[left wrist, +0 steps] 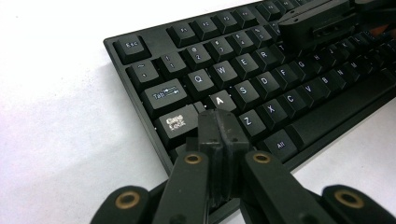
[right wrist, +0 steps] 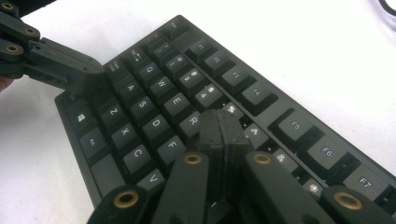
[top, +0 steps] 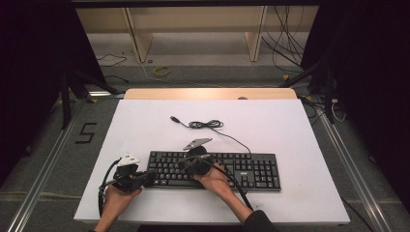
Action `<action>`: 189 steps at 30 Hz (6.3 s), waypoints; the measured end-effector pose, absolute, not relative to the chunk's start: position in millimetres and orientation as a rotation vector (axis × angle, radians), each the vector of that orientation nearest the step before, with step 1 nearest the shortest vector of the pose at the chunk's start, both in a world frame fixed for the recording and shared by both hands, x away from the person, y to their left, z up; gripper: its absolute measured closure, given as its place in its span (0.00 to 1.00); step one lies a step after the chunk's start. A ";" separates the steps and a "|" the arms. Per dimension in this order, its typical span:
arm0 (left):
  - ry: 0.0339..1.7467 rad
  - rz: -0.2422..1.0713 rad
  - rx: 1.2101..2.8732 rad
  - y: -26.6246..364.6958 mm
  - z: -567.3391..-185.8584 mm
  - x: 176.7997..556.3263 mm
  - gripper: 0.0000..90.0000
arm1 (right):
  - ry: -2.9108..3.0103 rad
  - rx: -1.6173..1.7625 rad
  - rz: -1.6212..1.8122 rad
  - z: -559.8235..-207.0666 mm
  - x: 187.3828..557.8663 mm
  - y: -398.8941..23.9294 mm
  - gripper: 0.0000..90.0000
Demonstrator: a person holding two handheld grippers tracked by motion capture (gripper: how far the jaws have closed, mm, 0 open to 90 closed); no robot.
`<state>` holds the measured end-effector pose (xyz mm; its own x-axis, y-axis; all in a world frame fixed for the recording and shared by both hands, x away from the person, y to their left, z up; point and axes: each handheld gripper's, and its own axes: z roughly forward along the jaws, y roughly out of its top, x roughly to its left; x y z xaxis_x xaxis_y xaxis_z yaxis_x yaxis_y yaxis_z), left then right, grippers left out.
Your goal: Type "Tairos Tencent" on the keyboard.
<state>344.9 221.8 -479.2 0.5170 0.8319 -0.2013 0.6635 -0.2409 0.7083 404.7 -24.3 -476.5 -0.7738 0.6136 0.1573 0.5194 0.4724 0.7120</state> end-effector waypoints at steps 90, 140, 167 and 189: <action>1.147 0.280 1.880 202.4 -462.3 359.9 0.52 | 2.473 1.062 1.410 -458.7 372.4 -102.4 0.43; 1.124 0.232 2.041 171.2 -478.9 387.6 0.99 | 2.443 1.009 1.445 -457.8 341.0 -125.8 0.35; 1.083 0.214 1.971 179.4 -465.2 377.3 0.80 | 2.444 1.000 1.461 -456.8 342.2 -120.2 0.35; 1.058 0.197 1.881 189.3 -460.2 359.7 0.42 | 2.483 0.979 1.450 -454.3 356.7 -91.7 0.57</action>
